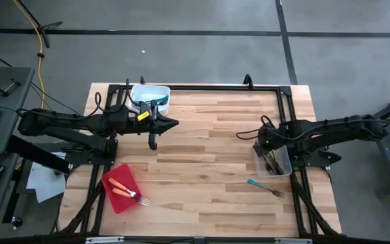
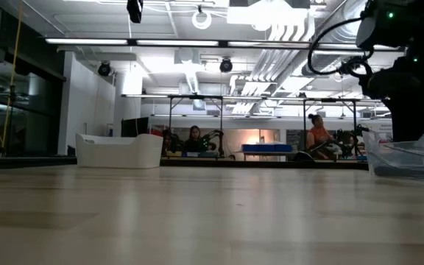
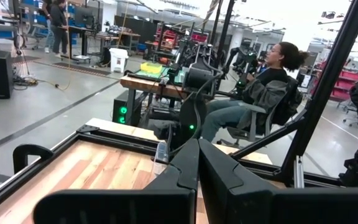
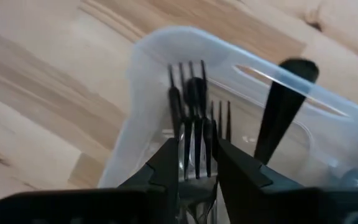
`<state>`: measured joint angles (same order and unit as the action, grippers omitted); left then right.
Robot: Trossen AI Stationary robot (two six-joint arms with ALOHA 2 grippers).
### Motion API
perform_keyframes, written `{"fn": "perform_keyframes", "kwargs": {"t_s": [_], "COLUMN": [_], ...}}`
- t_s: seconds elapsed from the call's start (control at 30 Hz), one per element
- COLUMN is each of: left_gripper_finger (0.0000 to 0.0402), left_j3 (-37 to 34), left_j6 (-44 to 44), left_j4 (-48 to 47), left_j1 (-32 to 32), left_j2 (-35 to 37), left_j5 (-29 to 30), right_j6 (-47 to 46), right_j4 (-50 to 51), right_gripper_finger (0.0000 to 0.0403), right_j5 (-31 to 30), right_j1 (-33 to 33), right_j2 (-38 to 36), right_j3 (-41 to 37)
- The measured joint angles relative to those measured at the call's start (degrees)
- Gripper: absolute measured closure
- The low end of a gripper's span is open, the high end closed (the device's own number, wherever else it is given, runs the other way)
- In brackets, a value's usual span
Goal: Sort silverware by color (type)
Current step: Put the black fork into the transparent bin, then put the blue fork into the white bin
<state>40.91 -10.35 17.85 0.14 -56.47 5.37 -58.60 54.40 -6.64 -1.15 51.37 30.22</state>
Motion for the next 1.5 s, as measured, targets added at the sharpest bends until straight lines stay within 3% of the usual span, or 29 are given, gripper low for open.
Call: {"fn": "perform_keyframes", "kwargs": {"t_s": [0.73,1.13,1.33,1.5], "left_gripper_finger": [0.0401,0.0401,0.0401,0.0401], "left_j3": [0.0,0.0,0.0,0.0], "left_j6": [-0.04,-0.08,-0.11,-0.09], "left_j4": [0.0,-0.01,0.0,-0.18], "left_j1": [0.0,0.0,0.0,0.0], "left_j2": [0.0,0.0,0.0,0.0], "left_j5": [0.0,-0.01,-0.02,-0.04], "right_j6": [0.39,0.54,1.92,6.29], "right_j4": [-0.47,-0.71,-0.46,5.23], "right_gripper_finger": [0.0302,0.0235,0.0234,0.0233], "right_j5": [0.29,0.31,3.09,4.52], "right_j1": [0.0,0.0,0.0,0.02], "right_j2": [0.0,0.0,-0.02,-0.43], "right_j3": [-1.58,-1.58,-1.45,3.29]}}
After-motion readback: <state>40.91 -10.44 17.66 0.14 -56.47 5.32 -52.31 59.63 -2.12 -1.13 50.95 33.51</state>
